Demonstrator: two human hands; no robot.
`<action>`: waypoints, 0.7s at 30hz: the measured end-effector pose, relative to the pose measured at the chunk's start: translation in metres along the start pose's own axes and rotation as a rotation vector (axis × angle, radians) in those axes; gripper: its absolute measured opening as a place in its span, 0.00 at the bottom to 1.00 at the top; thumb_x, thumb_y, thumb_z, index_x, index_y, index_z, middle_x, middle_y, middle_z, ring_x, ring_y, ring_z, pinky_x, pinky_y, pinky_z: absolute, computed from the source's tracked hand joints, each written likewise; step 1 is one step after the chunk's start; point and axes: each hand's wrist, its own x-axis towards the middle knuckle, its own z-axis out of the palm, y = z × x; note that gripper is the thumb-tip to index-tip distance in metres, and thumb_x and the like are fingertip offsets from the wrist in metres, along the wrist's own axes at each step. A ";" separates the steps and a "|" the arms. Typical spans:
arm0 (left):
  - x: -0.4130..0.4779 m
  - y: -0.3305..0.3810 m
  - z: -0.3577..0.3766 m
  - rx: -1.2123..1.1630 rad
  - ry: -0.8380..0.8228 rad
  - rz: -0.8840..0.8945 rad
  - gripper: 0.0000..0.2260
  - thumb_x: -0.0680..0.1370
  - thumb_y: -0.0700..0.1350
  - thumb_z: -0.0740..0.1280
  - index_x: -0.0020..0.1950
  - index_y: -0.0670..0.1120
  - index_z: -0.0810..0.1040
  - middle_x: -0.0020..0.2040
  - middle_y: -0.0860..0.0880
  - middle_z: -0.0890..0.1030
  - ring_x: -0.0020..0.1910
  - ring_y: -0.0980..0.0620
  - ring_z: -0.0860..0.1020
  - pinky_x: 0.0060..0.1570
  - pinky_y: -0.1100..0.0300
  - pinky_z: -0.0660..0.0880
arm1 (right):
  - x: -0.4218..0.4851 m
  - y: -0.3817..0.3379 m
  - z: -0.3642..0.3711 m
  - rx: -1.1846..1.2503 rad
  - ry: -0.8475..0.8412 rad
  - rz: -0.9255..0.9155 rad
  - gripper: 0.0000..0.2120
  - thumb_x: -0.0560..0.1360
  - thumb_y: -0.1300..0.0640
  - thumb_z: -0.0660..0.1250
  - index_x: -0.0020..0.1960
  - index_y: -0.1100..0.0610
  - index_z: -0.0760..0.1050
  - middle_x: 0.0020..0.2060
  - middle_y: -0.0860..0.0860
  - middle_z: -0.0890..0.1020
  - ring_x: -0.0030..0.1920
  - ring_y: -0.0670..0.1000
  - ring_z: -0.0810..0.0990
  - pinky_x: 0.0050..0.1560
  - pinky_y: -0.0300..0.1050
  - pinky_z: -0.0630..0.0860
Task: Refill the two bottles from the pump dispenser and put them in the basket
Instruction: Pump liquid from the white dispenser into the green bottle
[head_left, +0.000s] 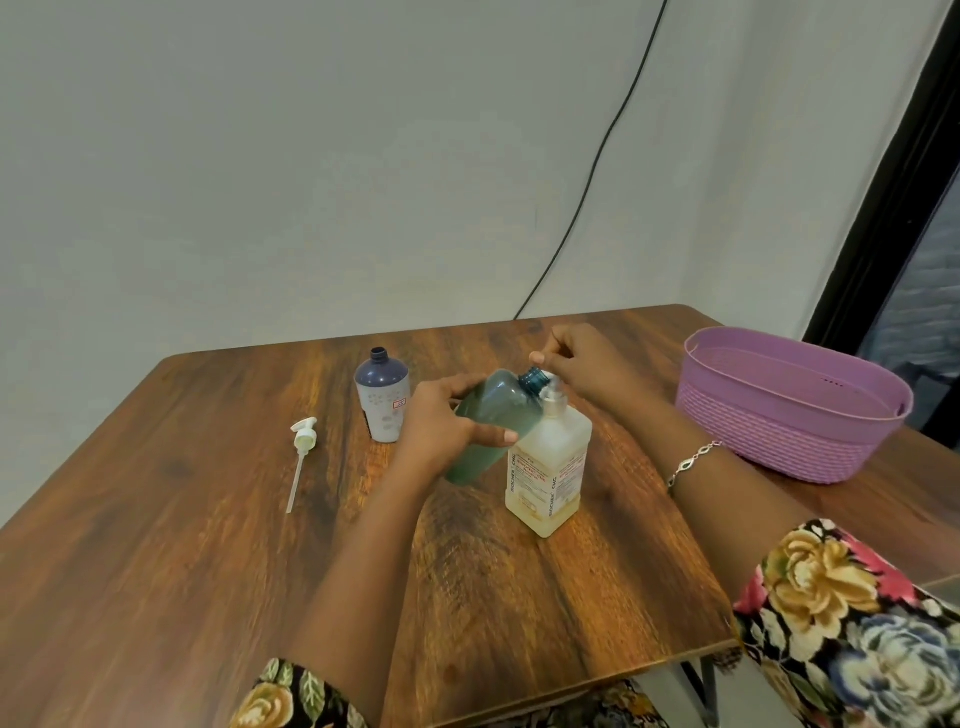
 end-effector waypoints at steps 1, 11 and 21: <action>0.000 0.000 0.001 -0.001 0.004 0.001 0.30 0.61 0.38 0.78 0.62 0.47 0.76 0.52 0.52 0.77 0.54 0.50 0.74 0.58 0.48 0.72 | -0.001 0.000 0.001 -0.006 0.001 0.001 0.14 0.76 0.58 0.65 0.34 0.55 0.66 0.30 0.48 0.73 0.31 0.44 0.70 0.34 0.38 0.68; -0.004 0.000 0.001 -0.061 -0.015 0.009 0.31 0.63 0.39 0.78 0.64 0.46 0.74 0.56 0.51 0.76 0.57 0.49 0.73 0.60 0.48 0.71 | -0.008 -0.010 -0.010 0.083 0.075 -0.015 0.06 0.76 0.59 0.65 0.42 0.62 0.74 0.32 0.49 0.74 0.28 0.37 0.72 0.24 0.23 0.65; -0.005 -0.009 -0.002 -0.104 -0.021 -0.004 0.26 0.63 0.39 0.77 0.59 0.51 0.75 0.53 0.53 0.77 0.55 0.50 0.74 0.56 0.52 0.71 | -0.004 -0.009 -0.012 0.068 0.078 0.013 0.07 0.75 0.59 0.66 0.43 0.63 0.77 0.33 0.50 0.77 0.30 0.41 0.71 0.30 0.30 0.68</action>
